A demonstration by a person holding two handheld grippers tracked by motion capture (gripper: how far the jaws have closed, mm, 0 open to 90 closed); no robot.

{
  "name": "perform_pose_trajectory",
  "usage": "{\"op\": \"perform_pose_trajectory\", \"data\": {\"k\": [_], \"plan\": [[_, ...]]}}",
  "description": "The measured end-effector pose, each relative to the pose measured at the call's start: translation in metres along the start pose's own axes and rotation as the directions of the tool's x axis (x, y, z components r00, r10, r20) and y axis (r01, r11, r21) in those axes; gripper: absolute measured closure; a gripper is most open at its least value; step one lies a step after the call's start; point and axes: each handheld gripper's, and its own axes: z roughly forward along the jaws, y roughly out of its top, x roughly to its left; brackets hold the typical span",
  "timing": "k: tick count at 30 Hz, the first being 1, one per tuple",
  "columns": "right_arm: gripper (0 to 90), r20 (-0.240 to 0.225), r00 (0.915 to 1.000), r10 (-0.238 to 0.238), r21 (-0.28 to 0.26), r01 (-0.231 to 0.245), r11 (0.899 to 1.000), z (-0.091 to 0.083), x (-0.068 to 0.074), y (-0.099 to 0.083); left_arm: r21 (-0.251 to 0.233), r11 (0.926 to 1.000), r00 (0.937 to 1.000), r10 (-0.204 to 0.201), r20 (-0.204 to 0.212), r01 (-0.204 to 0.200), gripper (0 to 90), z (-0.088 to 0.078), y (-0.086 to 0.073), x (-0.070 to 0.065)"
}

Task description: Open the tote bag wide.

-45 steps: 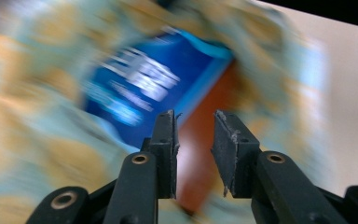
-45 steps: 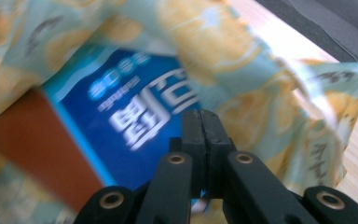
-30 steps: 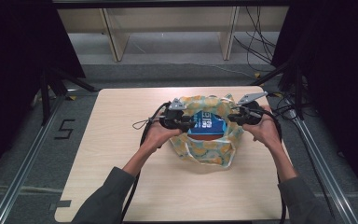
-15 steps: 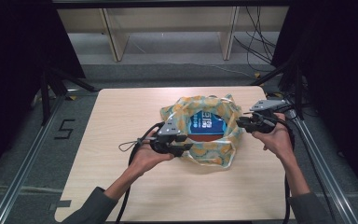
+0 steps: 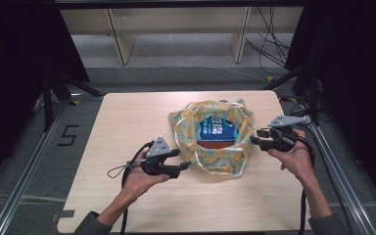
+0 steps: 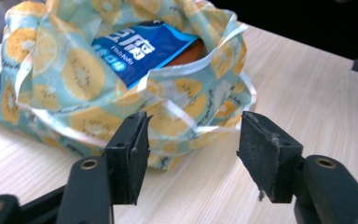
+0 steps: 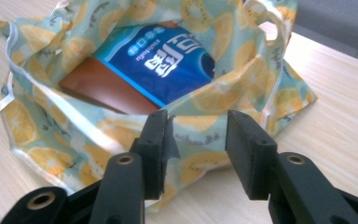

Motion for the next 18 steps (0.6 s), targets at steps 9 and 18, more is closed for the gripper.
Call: {"op": "perform_pose_trajectory", "data": {"k": [9,18], "plan": [[55.0,-0.021,0.9997,0.009,-0.002,-0.010,1.000,-0.004,0.007,-0.005,0.000,0.9998,0.9991,-0.018,-0.038,0.018,36.5,-0.004,-0.007,0.005],[51.0,-0.025,0.9989,-0.041,-0.032,0.040,0.999,-0.001,0.013,-0.007,0.014,0.9989,0.9976,-0.044,-0.054,0.044,33.5,-0.008,-0.013,0.011]]}}
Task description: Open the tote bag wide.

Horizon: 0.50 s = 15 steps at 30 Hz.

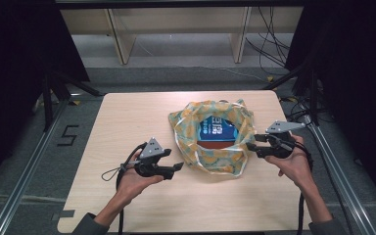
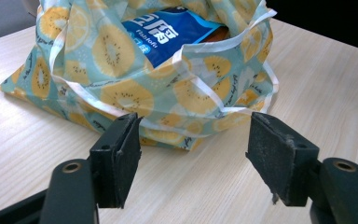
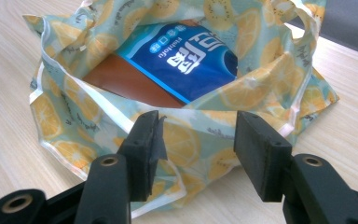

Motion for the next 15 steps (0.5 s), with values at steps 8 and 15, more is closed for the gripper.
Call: {"op": "perform_pose_trajectory", "data": {"k": [8,15], "plan": [[48.9,-0.012,0.9996,0.026,0.026,-0.026,0.999,-0.003,0.010,-0.003,-0.004,0.9999,0.9998,-0.014,-0.018,0.014,32.2,-0.004,-0.007,0.004],[45.8,-0.009,0.9996,0.027,0.018,-0.027,0.999,-0.004,0.016,-0.008,-0.013,0.9994,0.9991,-0.033,-0.027,0.032,31.3,-0.008,-0.014,0.005]]}}
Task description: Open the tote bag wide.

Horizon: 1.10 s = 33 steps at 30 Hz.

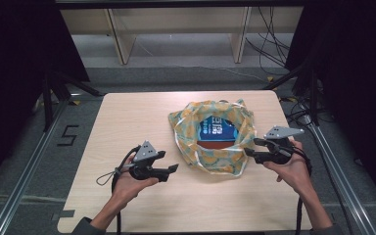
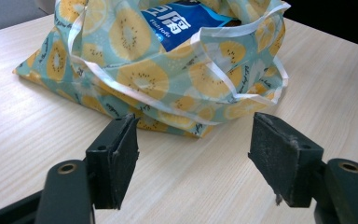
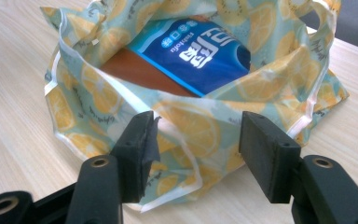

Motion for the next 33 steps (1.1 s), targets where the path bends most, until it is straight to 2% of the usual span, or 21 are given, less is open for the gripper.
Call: {"op": "perform_pose_trajectory", "data": {"k": [3,4,5,6,8,9,10,11,12,14,17,20,21,22,24,25,28,29,31,32,33], "plan": [[44.6,0.001,1.0000,-0.005,-0.005,0.005,1.000,0.000,0.000,-0.002,0.004,0.9999,0.9999,0.012,0.000,-0.012,30.6,-0.002,-0.004,0.002],[43.3,-0.001,1.0000,0.000,0.000,0.000,1.000,0.000,0.001,-0.005,0.005,0.9999,0.9999,-0.016,-0.004,0.016,29.7,-0.004,-0.007,0.003],[42.8,0.006,1.0000,-0.002,-0.016,0.002,1.000,0.001,0.002,-0.006,0.005,0.9999,0.9999,-0.016,-0.004,0.016,29.4,-0.004,-0.007,0.003],[42.1,-0.009,0.9998,0.017,0.012,-0.017,1.000,-0.001,0.004,-0.007,0.018,0.9998,1.0000,0.001,-0.005,-0.001,29.4,-0.005,-0.010,0.006],[41.3,0.000,1.0000,0.002,0.002,-0.002,1.000,0.000,0.003,-0.008,0.010,0.9999,1.0000,-0.008,-0.005,0.008,29.1,-0.004,-0.012,0.007],[40.0,0.001,0.9997,0.023,0.011,-0.023,1.000,0.001,0.005,-0.011,0.025,0.9996,0.9998,-0.014,-0.013,0.015,28.5,-0.005,-0.015,0.008],[39.6,-0.001,1.0000,-0.005,0.014,0.005,1.000,0.001,0.002,-0.012,0.020,0.9996,0.9997,-0.021,-0.010,0.021,28.5,-0.005,-0.017,0.008],[38.8,0.006,1.0000,-0.005,0.001,0.005,1.000,0.002,0.003,-0.013,0.024,0.9996,0.9998,-0.018,-0.007,0.018,28.2,-0.006,-0.018,0.009],[37.7,0.010,0.9997,0.022,0.010,-0.022,1.000,0.002,0.005,-0.015,0.028,0.9995,0.9998,-0.015,-0.010,0.016,27.9,-0.007,-0.019,0.009],[37.5,0.009,0.9999,-0.011,0.008,0.011,1.000,0.002,0.004,-0.016,0.025,0.9994,0.9997,-0.023,-0.012,0.023,27.5,-0.007,-0.020,0.009],[37.0,0.007,0.9999,0.011,0.018,-0.011,1.000,0.000,0.009,-0.018,0.025,0.9993,0.9995,-0.027,-0.013,0.027,27.3,-0.008,-0.025,0.009],[36.4,0.008,0.9999,-0.010,0.010,0.010,1.000,-0.001,0.010,-0.019,0.028,0.9995,0.9997,-0.017,-0.020,0.018,27.2,-0.010,-0.027,0.008],[36.0,0.013,0.9997,0.021,0.010,-0.021,1.000,-0.002,0.014,-0.020,0.032,0.9994,0.9996,-0.015,-0.022,0.015,27.1,-0.011,-0.028,0.007],[35.8,0.011,0.9998,-0.019,0.015,0.019,1.000,-0.002,0.012,-0.020,0.032,0.9993,0.9995,-0.019,-0.026,0.020,27.0,-0.011,-0.029,0.006],[35.3,0.016,0.9995,-0.026,0.001,0.026,1.000,-0.001,0.015,-0.021,0.023,0.9994,0.9995,-0.023,-0.020,0.024,26.8,-0.011,-0.031,0.005],[35.0,0.016,0.9999,-0.003,0.008,0.002,1.000,-0.002,0.017,-0.023,0.032,0.9991,0.9994,-0.025,-0.024,0.026,26.7,-0.012,-0.034,0.003],[34.6,0.010,0.9998,-0.016,0.003,0.016,1.000,-0.001,0.020,-0.026,0.031,0.9992,0.9995,-0.022,-0.022,0.023,26.5,-0.013,-0.040,0.001],[34.5,0.002,1.0000,-0.005,0.014,0.005,1.000,0.000,0.023,-0.028,0.046,0.9989,0.9997,-0.006,-0.023,0.007,26.5,-0.014,-0.041,0.002],[34.0,-0.001,0.9986,-0.054,0.011,0.054,0.998,0.002,0.021,-0.030,0.044,0.9990,0.9997,-0.006,-0.022,0.007,26.5,-0.015,-0.043,0.001],[33.3,-0.006,0.9997,-0.025,0.031,0.025,0.999,0.001,0.024,-0.031,0.044,0.9990,0.9997,-0.006,-0.022,0.007,26.4,-0.015,-0.043,0.001],[32.9,0.003,0.9984,-0.056,0.021,0.056,0.998,0.003,0.023,-0.033,0.043,0.9990,0.9997,-0.007,-0.023,0.008,26.4,-0.015,-0.044,0.001]]}}
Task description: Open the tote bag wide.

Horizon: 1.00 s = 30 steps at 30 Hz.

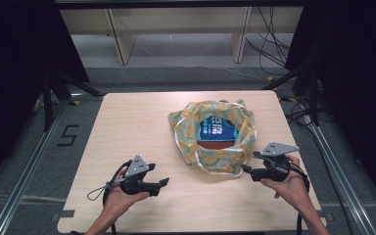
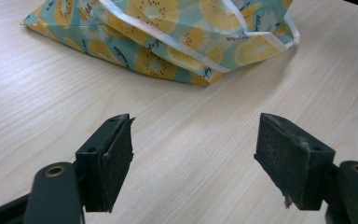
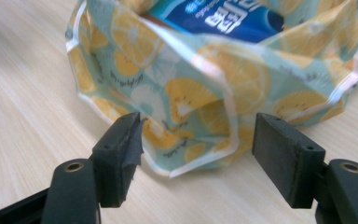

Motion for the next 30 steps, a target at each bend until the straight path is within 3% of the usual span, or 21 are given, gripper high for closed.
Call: {"op": "perform_pose_trajectory", "data": {"k": [1,2,4,5,6,7,8,11,13,14,15,17,19,20,24,28,29,30], "plan": [[32.7,-0.004,0.9996,0.027,0.014,-0.027,1.000,0.000,0.003,-0.001,0.004,1.0000,1.0000,0.005,-0.003,-0.005,26.4,0.000,-0.002,0.001],[32.4,0.006,1.0000,-0.007,0.006,0.007,1.000,0.000,0.001,-0.002,0.004,1.0000,1.0000,0.000,-0.001,0.000,26.4,0.000,-0.003,0.001],[32.1,-0.002,0.9992,0.040,0.039,-0.040,0.998,-0.002,0.006,-0.005,0.008,1.0000,1.0000,-0.002,-0.002,0.002,26.3,0.000,-0.006,0.003],[32.1,-0.002,0.9992,0.040,0.039,-0.040,0.998,-0.002,0.006,-0.005,0.008,1.0000,1.0000,-0.002,-0.002,0.002,26.2,0.000,-0.006,0.003],[31.6,0.006,1.0000,-0.003,0.024,0.003,1.000,-0.002,0.005,-0.008,0.011,0.9999,0.9999,0.002,-0.010,-0.002,26.2,0.000,-0.008,0.003],[31.4,0.011,0.9999,-0.003,0.018,0.003,1.000,-0.002,0.006,-0.009,0.011,0.9999,0.9999,0.002,-0.010,-0.002,26.1,0.000,-0.008,0.003],[31.2,-0.005,0.9994,0.035,0.048,-0.035,0.998,-0.005,0.009,-0.011,0.002,0.9999,0.9998,0.013,-0.015,-0.013,26.0,-0.001,-0.009,0.002],[31.1,0.002,0.9998,0.020,0.017,-0.020,1.000,-0.005,0.010,-0.014,-0.002,1.0000,0.9999,0.008,-0.013,-0.008,25.8,-0.002,-0.011,0.001],[30.7,-0.003,0.9989,0.048,0.014,-0.048,0.999,-0.006,0.015,-0.020,-0.001,1.0000,0.9999,0.008,-0.014,-0.009,25.4,-0.002,-0.014,-0.001],[29.9,-0.003,0.9992,0.039,0.012,-0.039,0.999,-0.006,0.015,-0.022,-0.006,0.9999,0.9998,0.012,-0.018,-0.012,25.1,-0.002,-0.015,-0.002],[28.6,-0.004,1.0000,0.001,-0.001,-0.001,1.000,-0.005,0.013,-0.024,-0.006,0.9999,0.9999,0.009,-0.011,-0.009,24.8,-0.001,-0.016,-0.002],[28.4,-0.010,0.9998,0.016,0.000,-0.016,1.000,-0.004,0.015,-0.028,-0.022,0.9997,0.9999,0.009,-0.013,-0.010,24.6,0.000,-0.018,-0.003],[28.4,-0.015,0.9996,0.023,0.001,-0.023,1.000,-0.003,0.017,-0.032,-0.002,0.9998,0.9997,0.019,-0.017,-0.019,24.6,-0.003,-0.019,-0.005],[28.3,-0.016,0.9984,0.054,0.023,-0.054,0.998,-0.003,0.021,-0.034,-0.011,0.9999,0.9998,0.011,-0.014,-0.011,24.4,-0.003,-0.020,-0.006],[27.1,-0.012,0.9999,0.000,0.019,0.000,1.000,-0.002,0.022,-0.041,-0.012,0.9998,0.9999,0.014,-0.009,-0.014,23.8,-0.005,-0.024,-0.010],[26.9,-0.023,0.9997,0.012,0.030,-0.011,1.000,-0.003,0.028,-0.048,-0.012,0.9999,0.9999,0.010,-0.010,-0.010,23.7,-0.009,-0.027,-0.014],[26.9,-0.021,0.9992,0.035,0.033,-0.034,0.999,-0.004,0.032,-0.050,-0.012,0.9998,0.9999,0.013,-0.010,-0.013,23.6,-0.009,-0.028,-0.015],[26.9,-0.025,0.9996,0.015,0.023,-0.014,1.000,-0.004,0.031,-0.051,-0.014,0.9999,1.0000,0.008,-0.005,-0.008,23.5,-0.010,-0.029,-0.016]]}}
